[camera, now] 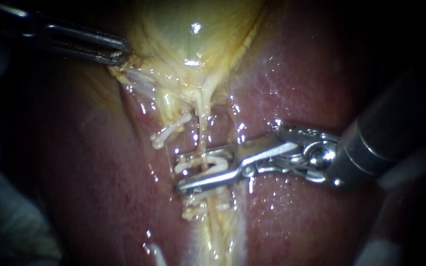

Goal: Clipping third clip right tube

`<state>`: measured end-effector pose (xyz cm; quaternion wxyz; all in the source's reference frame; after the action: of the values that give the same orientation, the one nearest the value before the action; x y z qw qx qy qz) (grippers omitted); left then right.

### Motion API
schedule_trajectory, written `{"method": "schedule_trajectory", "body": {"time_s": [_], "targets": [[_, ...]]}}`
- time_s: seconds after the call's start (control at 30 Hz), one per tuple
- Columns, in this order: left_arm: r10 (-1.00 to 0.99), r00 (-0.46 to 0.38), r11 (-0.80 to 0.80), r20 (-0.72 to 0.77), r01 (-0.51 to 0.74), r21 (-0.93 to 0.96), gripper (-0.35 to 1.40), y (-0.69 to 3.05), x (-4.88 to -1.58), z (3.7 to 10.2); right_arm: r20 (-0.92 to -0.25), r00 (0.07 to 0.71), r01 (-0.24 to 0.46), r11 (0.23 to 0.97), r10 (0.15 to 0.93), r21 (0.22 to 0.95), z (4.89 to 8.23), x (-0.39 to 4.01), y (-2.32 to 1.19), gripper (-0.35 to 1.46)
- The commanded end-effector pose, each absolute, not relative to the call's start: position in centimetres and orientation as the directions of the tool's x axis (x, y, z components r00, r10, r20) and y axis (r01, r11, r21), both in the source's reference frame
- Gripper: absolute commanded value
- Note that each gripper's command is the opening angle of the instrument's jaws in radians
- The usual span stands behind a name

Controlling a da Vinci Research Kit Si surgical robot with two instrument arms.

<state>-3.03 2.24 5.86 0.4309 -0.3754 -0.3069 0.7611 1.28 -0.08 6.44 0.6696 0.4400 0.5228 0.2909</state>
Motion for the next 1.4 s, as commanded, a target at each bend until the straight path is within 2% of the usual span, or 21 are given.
{"method": "schedule_trajectory", "body": {"time_s": [0.03,0.4,0.63,1.0,1.4], "targets": [[0.886,-0.346,-0.440,-0.307,-0.426,-0.791,-0.35,2.24,-3.03,5.86,-0.444,0.284,0.071,0.444,0.850,0.893,6.44,1.29,-0.08,0.34],[0.887,-0.346,-0.440,-0.307,-0.426,-0.791,-0.35,2.23,-3.03,5.86,-0.435,0.267,0.080,0.430,0.860,0.899,6.44,1.31,0.05,0.42],[0.887,-0.345,-0.440,-0.308,-0.428,-0.789,-0.35,2.24,-3.04,5.86,-0.484,0.226,0.057,0.484,0.845,0.873,6.44,1.37,0.20,0.47],[0.887,-0.344,-0.440,-0.307,-0.429,-0.789,-0.35,2.24,-3.05,5.86,-0.512,0.173,0.065,0.509,0.841,0.858,6.30,1.36,0.54,0.47],[0.887,-0.344,-0.440,-0.307,-0.429,-0.789,-0.35,2.24,-3.05,5.86,-0.510,0.165,0.069,0.506,0.844,0.860,6.28,1.36,0.57,0.47]]}}
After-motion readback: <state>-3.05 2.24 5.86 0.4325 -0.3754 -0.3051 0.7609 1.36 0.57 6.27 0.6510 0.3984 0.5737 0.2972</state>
